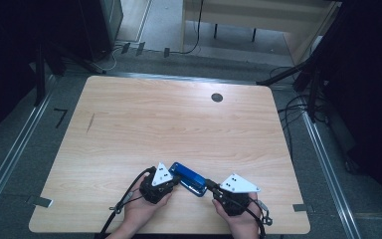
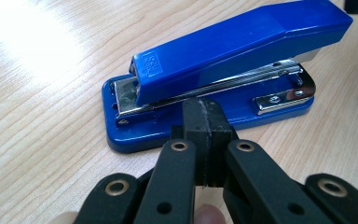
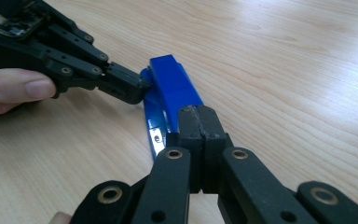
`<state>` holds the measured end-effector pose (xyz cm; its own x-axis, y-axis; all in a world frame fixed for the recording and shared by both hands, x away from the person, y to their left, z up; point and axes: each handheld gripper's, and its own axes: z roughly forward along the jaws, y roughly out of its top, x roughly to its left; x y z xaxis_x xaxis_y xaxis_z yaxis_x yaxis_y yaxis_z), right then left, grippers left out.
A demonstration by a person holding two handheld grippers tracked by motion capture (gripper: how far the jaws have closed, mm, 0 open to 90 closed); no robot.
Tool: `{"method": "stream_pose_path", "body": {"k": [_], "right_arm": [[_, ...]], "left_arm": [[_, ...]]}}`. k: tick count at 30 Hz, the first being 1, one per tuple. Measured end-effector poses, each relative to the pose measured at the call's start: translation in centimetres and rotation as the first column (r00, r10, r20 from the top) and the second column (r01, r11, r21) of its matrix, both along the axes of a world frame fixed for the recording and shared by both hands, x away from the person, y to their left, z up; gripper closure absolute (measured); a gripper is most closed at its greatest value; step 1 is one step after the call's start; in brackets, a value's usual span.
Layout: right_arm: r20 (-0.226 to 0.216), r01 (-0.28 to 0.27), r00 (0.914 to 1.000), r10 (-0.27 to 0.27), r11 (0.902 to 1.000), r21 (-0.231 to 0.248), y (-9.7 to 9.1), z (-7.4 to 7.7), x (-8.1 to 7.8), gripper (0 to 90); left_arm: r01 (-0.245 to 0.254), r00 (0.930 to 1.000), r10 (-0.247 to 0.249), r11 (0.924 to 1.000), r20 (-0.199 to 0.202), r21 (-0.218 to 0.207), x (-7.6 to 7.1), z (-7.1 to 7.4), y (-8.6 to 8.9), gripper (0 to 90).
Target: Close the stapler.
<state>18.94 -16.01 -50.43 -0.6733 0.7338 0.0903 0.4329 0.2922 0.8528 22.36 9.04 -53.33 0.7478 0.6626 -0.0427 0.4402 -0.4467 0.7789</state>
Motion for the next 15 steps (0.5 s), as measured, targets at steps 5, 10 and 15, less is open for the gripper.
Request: {"method": "stream_pose_path", "body": {"k": [5, 10, 15], "right_arm": [[-0.017, -0.012, 0.9998, 0.012, 0.9999, -0.008, 0.4, -0.2, -1.0, 90.0], [-0.036, -0.021, 0.9992, 0.020, 0.9997, -0.016, 0.8, -0.9, -1.4, 90.0], [-0.042, -0.007, 0.9991, 0.006, 0.9995, -0.031, 1.0, -1.6, -1.2, 90.0]], "left_arm": [[-0.008, 0.9999, 0.008, 0.9995, -0.008, -0.031, 0.0, 0.0, 0.6, 90.0], [-0.027, 0.9996, 0.026, 0.9974, -0.013, -0.066, -0.2, 0.4, 1.2, 90.0], [-0.060, 0.9981, 0.058, 0.9929, -0.021, -0.102, -0.6, 0.6, 2.5, 87.1]]}}
